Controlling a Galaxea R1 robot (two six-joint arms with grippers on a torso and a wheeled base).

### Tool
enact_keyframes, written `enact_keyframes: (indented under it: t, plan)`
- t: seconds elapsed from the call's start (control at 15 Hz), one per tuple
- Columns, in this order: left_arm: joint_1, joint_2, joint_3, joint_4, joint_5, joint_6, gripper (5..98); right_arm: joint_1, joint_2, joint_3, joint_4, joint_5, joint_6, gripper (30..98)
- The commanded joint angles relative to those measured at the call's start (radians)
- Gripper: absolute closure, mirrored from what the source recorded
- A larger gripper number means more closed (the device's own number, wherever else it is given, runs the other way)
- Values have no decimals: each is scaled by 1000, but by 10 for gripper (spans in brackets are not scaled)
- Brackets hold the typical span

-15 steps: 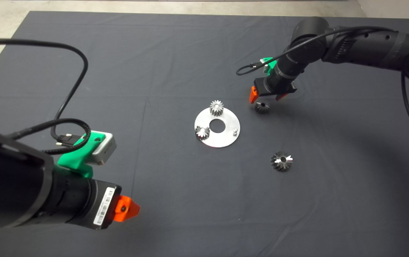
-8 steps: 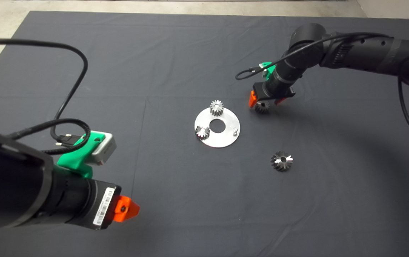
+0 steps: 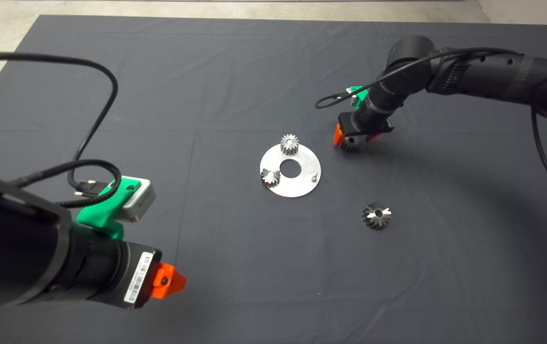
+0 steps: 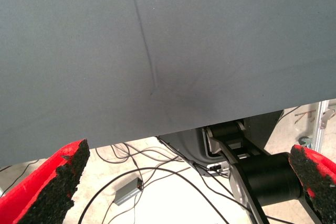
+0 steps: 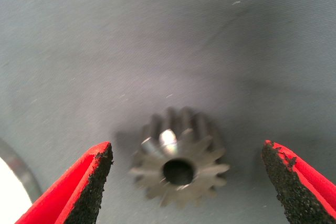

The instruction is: Remove an incorrectly installed larger gear and replace it with the correct smaller gear

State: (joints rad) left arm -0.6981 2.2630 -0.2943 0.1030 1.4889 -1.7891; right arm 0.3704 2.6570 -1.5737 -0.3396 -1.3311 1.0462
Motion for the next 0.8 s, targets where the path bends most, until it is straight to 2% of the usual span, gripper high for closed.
enact_keyframes:
  t: [0.0, 0.13, 0.4, 0.53, 0.73]
  plan:
    - [-11, -1, 18, -17, 1, -3, 59, 16, 1, -9, 25, 4, 0, 538]
    - [-11, -1, 18, -19, 2, -1, 59, 16, 1, -9, 25, 4, 3, 583]
    - [-11, -1, 18, -19, 1, -2, 59, 16, 2, -6, 27, 4, 2, 586]
    - [-11, -1, 18, -19, 1, -3, 59, 16, 2, -4, 27, 4, 4, 629]
    - [-11, -1, 18, -19, 1, -2, 59, 16, 9, -4, 28, 3, 5, 652]
